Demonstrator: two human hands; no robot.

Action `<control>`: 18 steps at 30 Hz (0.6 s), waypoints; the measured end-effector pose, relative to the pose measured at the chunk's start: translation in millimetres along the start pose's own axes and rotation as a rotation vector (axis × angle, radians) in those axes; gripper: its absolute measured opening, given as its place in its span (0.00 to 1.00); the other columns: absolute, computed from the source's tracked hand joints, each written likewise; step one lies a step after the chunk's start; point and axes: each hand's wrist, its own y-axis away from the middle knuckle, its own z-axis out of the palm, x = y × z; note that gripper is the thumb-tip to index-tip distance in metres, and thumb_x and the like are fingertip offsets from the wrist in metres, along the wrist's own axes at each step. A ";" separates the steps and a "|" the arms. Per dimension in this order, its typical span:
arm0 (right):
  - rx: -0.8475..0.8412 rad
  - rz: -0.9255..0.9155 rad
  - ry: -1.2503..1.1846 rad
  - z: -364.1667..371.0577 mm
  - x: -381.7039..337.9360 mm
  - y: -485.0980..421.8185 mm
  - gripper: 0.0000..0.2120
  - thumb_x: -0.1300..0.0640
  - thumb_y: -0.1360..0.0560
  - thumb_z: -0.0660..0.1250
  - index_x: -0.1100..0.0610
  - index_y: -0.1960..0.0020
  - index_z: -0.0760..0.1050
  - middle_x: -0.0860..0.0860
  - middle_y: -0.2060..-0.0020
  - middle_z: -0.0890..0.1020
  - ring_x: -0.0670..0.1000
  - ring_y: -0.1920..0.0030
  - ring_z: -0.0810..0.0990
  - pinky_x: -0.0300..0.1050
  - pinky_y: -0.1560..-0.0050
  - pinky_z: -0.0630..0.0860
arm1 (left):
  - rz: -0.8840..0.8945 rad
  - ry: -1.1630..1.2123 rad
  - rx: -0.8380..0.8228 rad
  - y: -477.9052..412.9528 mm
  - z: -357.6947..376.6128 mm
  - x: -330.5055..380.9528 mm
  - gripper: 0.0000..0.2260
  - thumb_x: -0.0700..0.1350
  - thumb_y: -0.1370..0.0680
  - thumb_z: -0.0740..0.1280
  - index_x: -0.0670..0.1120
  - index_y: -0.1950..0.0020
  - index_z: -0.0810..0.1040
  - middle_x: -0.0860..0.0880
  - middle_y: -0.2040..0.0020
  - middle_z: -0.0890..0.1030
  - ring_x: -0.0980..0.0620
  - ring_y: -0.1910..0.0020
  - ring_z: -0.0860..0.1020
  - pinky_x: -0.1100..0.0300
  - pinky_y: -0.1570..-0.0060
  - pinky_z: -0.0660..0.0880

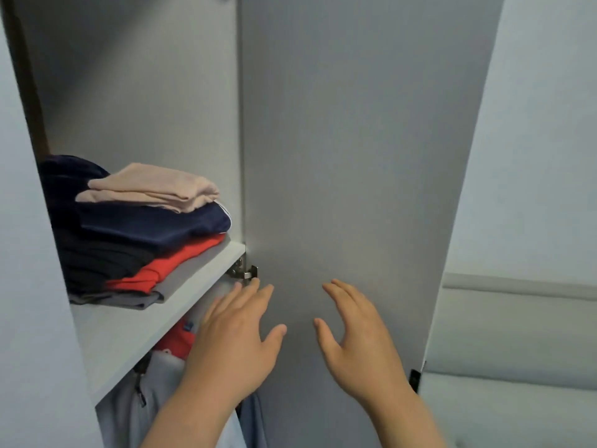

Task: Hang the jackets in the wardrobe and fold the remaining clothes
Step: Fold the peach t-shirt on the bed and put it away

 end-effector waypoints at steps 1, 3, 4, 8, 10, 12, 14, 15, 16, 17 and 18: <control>0.004 0.009 0.003 -3.2 -0.8 7.5 0.26 0.47 0.21 0.63 0.47 0.24 0.64 0.41 0.26 0.65 0.40 0.26 0.59 0.23 0.33 0.45 | 0.006 0.018 0.000 3.8 0.2 2.5 0.29 0.60 0.21 0.61 0.58 0.21 0.57 0.57 0.20 0.54 0.56 0.21 0.50 0.60 0.25 0.43; 0.013 0.046 0.025 -15.9 -3.2 27.6 0.26 0.47 0.21 0.64 0.46 0.24 0.64 0.41 0.26 0.65 0.40 0.26 0.59 0.26 0.32 0.47 | 0.037 0.085 -0.006 13.7 0.7 10.9 0.29 0.59 0.21 0.63 0.57 0.22 0.60 0.57 0.21 0.57 0.56 0.21 0.52 0.60 0.25 0.46; 0.021 0.067 0.032 -23.2 -3.8 36.7 0.25 0.47 0.21 0.64 0.46 0.24 0.64 0.40 0.26 0.65 0.40 0.26 0.59 0.27 0.31 0.49 | 0.055 0.124 -0.009 17.5 1.4 15.4 0.28 0.58 0.21 0.64 0.57 0.22 0.61 0.58 0.21 0.58 0.57 0.22 0.53 0.61 0.25 0.48; 0.072 0.134 0.055 -55.6 -1.3 74.1 0.24 0.51 0.21 0.66 0.49 0.27 0.67 0.42 0.28 0.68 0.41 0.27 0.63 0.28 0.31 0.54 | 0.109 0.235 -0.040 29.9 10.3 40.1 0.26 0.56 0.22 0.65 0.56 0.24 0.65 0.58 0.22 0.62 0.58 0.23 0.57 0.62 0.26 0.53; 0.105 0.181 0.059 -70.7 4.7 89.8 0.23 0.51 0.22 0.66 0.48 0.27 0.68 0.41 0.29 0.69 0.41 0.28 0.64 0.29 0.32 0.56 | 0.151 0.260 -0.053 36.3 16.6 55.0 0.26 0.55 0.22 0.66 0.57 0.24 0.65 0.58 0.23 0.62 0.57 0.23 0.59 0.61 0.26 0.54; 0.145 0.232 0.060 -83.2 13.1 103.5 0.23 0.52 0.22 0.66 0.47 0.28 0.69 0.40 0.31 0.70 0.39 0.29 0.65 0.28 0.33 0.57 | 0.199 0.283 -0.054 45.1 22.6 70.4 0.25 0.54 0.22 0.67 0.57 0.25 0.67 0.59 0.24 0.64 0.56 0.25 0.62 0.63 0.28 0.54; 0.175 0.285 0.063 -91.8 22.3 115.5 0.23 0.53 0.23 0.67 0.47 0.29 0.70 0.38 0.33 0.70 0.37 0.32 0.66 0.21 0.36 0.54 | 0.257 0.335 -0.049 54.6 29.0 85.0 0.24 0.51 0.22 0.69 0.57 0.27 0.70 0.62 0.27 0.66 0.56 0.27 0.65 0.66 0.30 0.54; 0.179 0.311 0.072 -95.5 27.3 121.4 0.23 0.54 0.23 0.67 0.48 0.29 0.70 0.37 0.34 0.70 0.37 0.33 0.65 0.20 0.37 0.53 | 0.285 0.374 -0.050 59.4 32.3 92.6 0.22 0.51 0.22 0.69 0.56 0.28 0.72 0.64 0.30 0.66 0.57 0.28 0.67 0.67 0.31 0.54; 0.182 0.338 0.084 -99.2 32.7 126.7 0.23 0.55 0.23 0.68 0.49 0.29 0.71 0.38 0.35 0.70 0.36 0.34 0.65 0.19 0.38 0.53 | 0.314 0.410 -0.048 63.1 35.6 100.7 0.21 0.51 0.22 0.69 0.56 0.29 0.74 0.65 0.32 0.67 0.59 0.30 0.68 0.67 0.32 0.56; 0.189 0.362 0.092 -102.4 38.8 131.6 0.22 0.56 0.23 0.68 0.49 0.29 0.71 0.38 0.35 0.70 0.36 0.34 0.66 0.20 0.38 0.54 | 0.345 0.447 -0.049 66.3 38.5 109.0 0.20 0.52 0.23 0.68 0.55 0.31 0.76 0.65 0.33 0.69 0.60 0.32 0.70 0.68 0.32 0.59; 0.197 0.387 0.098 -105.4 46.0 136.5 0.22 0.56 0.23 0.68 0.50 0.30 0.71 0.39 0.35 0.71 0.37 0.34 0.66 0.23 0.37 0.55 | 0.382 0.487 -0.058 69.0 41.5 117.3 0.20 0.53 0.24 0.66 0.54 0.33 0.78 0.64 0.35 0.72 0.61 0.35 0.71 0.71 0.34 0.60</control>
